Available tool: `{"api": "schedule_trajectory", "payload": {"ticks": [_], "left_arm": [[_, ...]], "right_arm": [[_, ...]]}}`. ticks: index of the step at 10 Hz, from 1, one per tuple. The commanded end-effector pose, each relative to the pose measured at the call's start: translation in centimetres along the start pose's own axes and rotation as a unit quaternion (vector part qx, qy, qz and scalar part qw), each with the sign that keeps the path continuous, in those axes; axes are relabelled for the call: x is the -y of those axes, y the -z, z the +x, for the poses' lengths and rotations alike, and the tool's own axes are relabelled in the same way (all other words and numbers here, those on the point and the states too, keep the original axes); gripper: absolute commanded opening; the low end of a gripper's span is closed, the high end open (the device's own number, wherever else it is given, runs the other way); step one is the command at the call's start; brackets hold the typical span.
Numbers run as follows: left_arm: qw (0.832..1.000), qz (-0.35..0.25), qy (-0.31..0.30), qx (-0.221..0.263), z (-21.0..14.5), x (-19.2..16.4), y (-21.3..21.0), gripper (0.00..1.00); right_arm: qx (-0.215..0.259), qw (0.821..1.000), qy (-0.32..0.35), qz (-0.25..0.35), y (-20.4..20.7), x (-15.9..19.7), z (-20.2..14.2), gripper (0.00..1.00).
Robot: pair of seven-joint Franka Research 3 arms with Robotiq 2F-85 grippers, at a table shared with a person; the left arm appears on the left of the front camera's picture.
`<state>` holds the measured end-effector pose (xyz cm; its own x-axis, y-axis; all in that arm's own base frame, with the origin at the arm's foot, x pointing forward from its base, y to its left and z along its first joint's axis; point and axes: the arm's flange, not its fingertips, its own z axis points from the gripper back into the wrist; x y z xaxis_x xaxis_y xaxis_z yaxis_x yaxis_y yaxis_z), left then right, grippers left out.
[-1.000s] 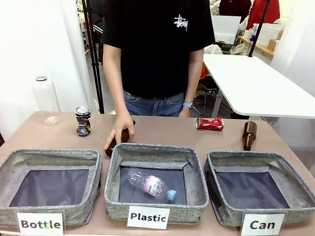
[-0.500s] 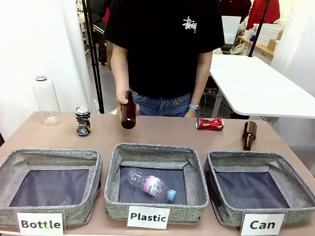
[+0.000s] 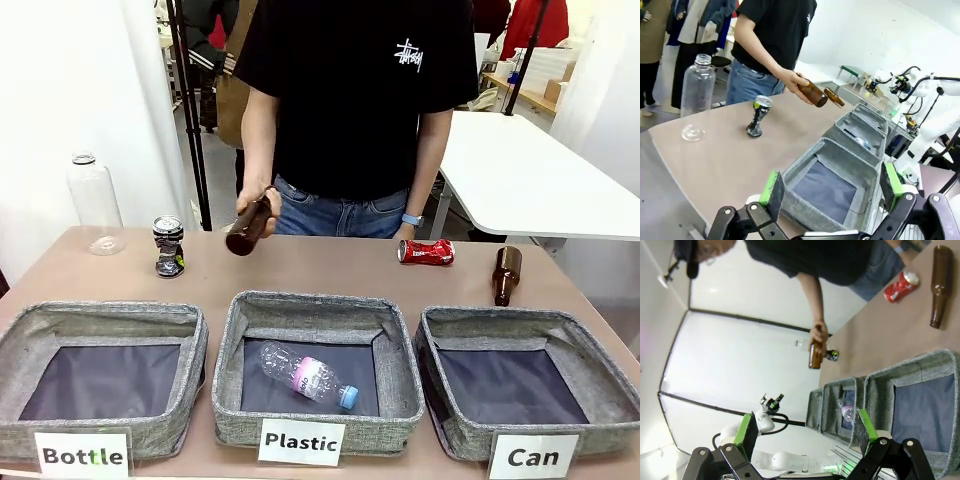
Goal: Sort the can waste into the basket.
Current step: Pick up the can waste from the table and place it in the right Fabric basket.
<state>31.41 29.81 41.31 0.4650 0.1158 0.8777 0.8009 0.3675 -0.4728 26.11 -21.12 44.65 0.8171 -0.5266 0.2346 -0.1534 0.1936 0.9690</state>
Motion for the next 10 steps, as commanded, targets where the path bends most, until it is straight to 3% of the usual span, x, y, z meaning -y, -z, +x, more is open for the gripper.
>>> {"api": "schedule_trajectory", "payload": {"ticks": [1,3,4,6,8,10], "left_arm": [[0.999,-0.001,-0.018,-0.038,3.0,0.2,3.3,1.00],[0.991,-0.004,-0.034,-0.126,5.6,-0.6,9.5,1.00],[0.987,-0.001,-0.036,-0.154,6.4,-0.8,10.5,1.00],[0.992,-0.005,-0.045,-0.116,6.9,-0.9,6.5,1.00],[0.995,-0.015,-0.039,-0.092,4.9,-0.2,0.4,1.00],[0.996,0.020,-0.066,-0.055,2.4,0.5,-3.1,1.00]], "right_arm": [[0.006,1.000,-0.014,0.010,0.0,-0.1,0.3,1.00],[0.006,1.000,-0.014,0.010,0.0,-0.1,0.3,1.00],[0.006,1.000,-0.014,0.010,0.0,-0.1,0.3,1.00],[0.006,1.000,-0.014,0.010,0.0,-0.1,0.3,1.00],[0.006,1.000,-0.014,0.010,0.0,-0.1,0.3,1.00],[0.006,1.000,-0.014,0.010,0.0,-0.1,0.3,1.00]]}}
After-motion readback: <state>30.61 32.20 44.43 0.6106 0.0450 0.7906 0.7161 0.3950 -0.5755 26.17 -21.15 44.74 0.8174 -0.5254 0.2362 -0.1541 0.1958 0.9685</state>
